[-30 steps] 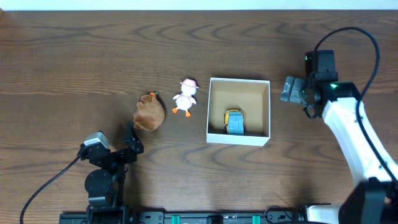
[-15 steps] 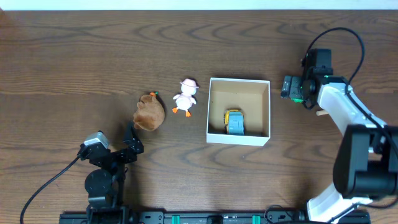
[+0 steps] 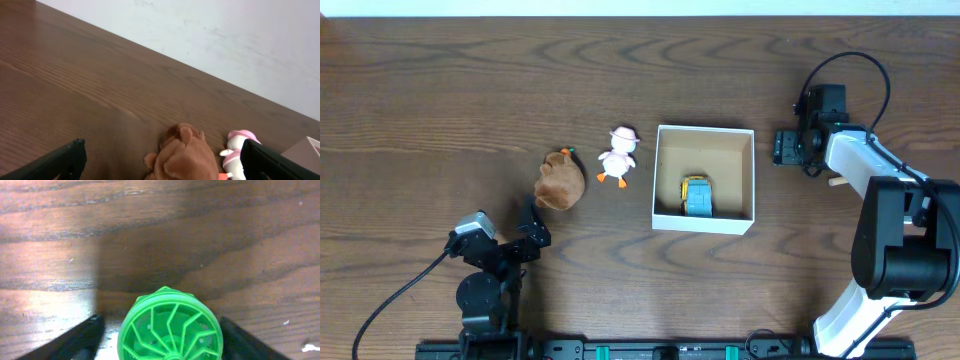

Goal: Pack container
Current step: 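Move right gripper back right and grasp the green gear cap, then carry the green cap into the box beside the truck, release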

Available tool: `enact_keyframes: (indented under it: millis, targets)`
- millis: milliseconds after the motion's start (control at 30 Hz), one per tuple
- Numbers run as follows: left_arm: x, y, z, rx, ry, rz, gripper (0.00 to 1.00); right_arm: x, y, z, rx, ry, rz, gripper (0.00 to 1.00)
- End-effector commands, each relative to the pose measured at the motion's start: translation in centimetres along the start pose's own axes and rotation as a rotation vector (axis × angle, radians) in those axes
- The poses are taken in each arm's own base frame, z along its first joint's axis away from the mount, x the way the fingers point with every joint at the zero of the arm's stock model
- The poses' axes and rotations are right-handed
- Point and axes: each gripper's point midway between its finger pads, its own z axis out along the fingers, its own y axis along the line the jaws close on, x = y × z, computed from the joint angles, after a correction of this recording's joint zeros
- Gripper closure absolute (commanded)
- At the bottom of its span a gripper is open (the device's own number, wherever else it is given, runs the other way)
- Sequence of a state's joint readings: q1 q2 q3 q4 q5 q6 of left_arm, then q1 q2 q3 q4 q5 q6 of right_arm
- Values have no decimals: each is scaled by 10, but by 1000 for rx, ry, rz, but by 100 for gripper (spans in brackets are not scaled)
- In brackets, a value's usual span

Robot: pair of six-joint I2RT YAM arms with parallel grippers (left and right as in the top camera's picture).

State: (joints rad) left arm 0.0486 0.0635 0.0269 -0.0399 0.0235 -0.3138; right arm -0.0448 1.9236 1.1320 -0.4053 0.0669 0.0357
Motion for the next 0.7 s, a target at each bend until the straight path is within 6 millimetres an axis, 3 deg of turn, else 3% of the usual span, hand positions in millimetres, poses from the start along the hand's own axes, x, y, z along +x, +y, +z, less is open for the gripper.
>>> enact_keyframes:
  millis: [0, 167, 400, 533, 667]
  targets:
    - [17, 6, 2, -20, 47, 12, 2, 4, -5, 5, 14, 13, -1, 33]
    - [17, 6, 2, -20, 47, 12, 2, -1, -5, 5, 14, -6, 1, 44]
    - [17, 6, 2, -20, 47, 12, 2, -7, -5, -2, 15, -25, 2, 49]
    - [17, 6, 2, -19, 47, 12, 2, -23, -5, -28, 14, -82, 3, 49]
    - [17, 6, 2, -19, 47, 12, 2, -43, 1, -73, 2, -186, -8, 50]
